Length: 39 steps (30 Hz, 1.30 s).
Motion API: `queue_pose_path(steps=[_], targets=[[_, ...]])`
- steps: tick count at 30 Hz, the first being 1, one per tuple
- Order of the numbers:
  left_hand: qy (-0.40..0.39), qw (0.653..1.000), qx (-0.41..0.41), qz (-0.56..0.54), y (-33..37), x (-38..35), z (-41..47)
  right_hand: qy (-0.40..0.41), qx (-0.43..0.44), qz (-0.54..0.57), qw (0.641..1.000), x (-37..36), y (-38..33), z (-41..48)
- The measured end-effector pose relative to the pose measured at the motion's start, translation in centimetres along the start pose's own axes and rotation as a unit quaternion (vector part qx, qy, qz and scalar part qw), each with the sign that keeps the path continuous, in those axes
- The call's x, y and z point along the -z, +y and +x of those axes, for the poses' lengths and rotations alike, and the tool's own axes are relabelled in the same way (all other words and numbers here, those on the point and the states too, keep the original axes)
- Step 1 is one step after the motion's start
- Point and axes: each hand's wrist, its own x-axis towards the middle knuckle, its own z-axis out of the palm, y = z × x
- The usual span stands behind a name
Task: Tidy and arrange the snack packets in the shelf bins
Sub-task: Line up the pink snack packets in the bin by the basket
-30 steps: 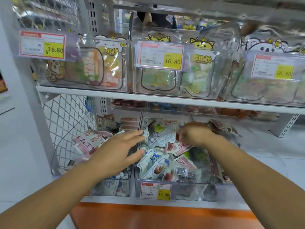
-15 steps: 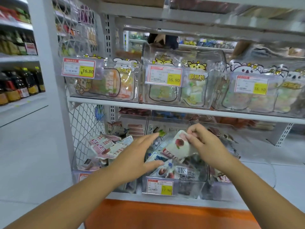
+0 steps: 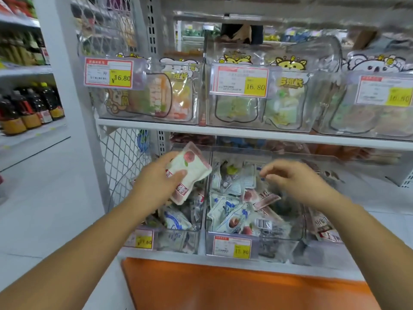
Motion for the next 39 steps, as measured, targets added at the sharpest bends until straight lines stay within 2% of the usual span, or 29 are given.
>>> queue_pose_path(steps=[4,6,7,10,13,17,20,25,31,35,37,39], targets=[[0.024,0.995,0.001,0.099,-3.0,-0.2,0.6,-0.101,-0.009,-0.16,0.982,-0.2,2.5,1.1],[0.033,0.977,-0.067,0.202,-3.1,-0.9,1.0,-0.138,-0.013,-0.204,0.969,-0.8,2.8,1.8],[0.03,0.971,-0.103,0.216,-2.5,-1.2,1.1,-0.15,-0.017,-0.227,0.962,-1.1,2.8,2.1],[-0.073,0.962,-0.177,0.192,-0.5,-2.5,0.7,-0.16,0.002,-0.326,0.932,-2.2,2.5,2.8],[-0.175,0.935,-0.212,0.224,-0.8,-4.5,0.4,-0.171,0.006,-0.385,0.907,-3.1,2.0,3.2],[-0.188,0.935,-0.213,0.211,-2.4,-5.1,0.9,-0.194,-0.007,-0.41,0.891,-4.1,1.6,3.9],[-0.181,0.939,-0.227,0.186,-2.7,-5.1,1.3,-0.178,-0.037,-0.372,0.91,-5.0,1.7,4.0],[-0.182,0.943,-0.215,0.18,-2.5,-5.1,1.5,-0.142,-0.065,-0.193,0.969,-5.4,2.6,4.1],[-0.181,0.945,-0.198,0.188,-1.6,-4.6,0.6,-0.07,-0.016,-0.147,0.986,-2.9,1.6,2.1],[-0.171,0.953,-0.188,0.167,-0.4,-4.2,-0.4,0.059,-0.027,-0.083,0.994,-0.2,1.1,-0.1],[-0.165,0.96,-0.18,0.133,0.4,-4.2,-0.9,0.1,-0.029,-0.026,0.994,0.5,0.5,-1.4],[-0.152,0.97,-0.164,0.096,1.2,-4.3,-1.2,0.106,-0.02,0.072,0.992,1.0,-0.8,-2.4]])
